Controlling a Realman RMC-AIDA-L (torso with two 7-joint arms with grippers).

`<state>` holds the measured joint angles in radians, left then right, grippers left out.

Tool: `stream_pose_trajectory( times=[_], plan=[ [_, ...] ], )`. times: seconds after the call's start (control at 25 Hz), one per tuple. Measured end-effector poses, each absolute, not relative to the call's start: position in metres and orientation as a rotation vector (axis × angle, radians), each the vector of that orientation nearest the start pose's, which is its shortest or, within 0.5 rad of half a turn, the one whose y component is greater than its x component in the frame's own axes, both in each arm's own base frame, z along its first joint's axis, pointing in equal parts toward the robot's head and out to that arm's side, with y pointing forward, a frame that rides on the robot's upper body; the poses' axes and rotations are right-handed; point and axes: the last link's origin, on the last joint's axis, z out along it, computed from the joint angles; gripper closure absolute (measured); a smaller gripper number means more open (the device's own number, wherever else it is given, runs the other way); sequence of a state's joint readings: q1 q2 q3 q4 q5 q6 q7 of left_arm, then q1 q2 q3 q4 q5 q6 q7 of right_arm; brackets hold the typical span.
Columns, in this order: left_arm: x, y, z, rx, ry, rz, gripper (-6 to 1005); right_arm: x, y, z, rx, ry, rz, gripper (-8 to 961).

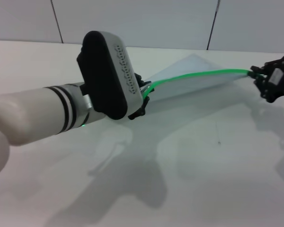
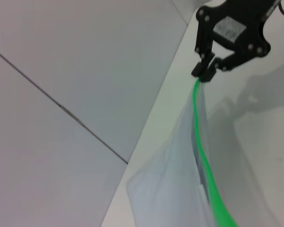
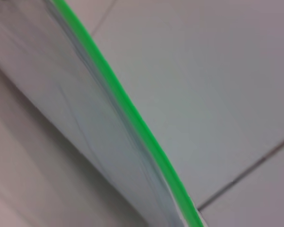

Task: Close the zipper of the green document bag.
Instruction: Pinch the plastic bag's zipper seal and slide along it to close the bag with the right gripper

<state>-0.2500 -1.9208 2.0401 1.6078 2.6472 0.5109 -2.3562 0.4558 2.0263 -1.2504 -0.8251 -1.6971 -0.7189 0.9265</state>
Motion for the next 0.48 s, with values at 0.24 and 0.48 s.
stream_pose_trajectory(
  times=[0.24, 0.48],
  plan=[
    [-0.15, 0.331, -0.032, -2.335, 0.181, 0.07, 853, 0.287, 0.408, 0.021, -2.258, -0.058, -0.064, 885],
    [-0.151, 0.33, -0.031, -2.332, 0.173, 0.07, 851, 0.29, 0.409, 0.025, -2.245, -0.05, -0.072, 884]
  ],
)
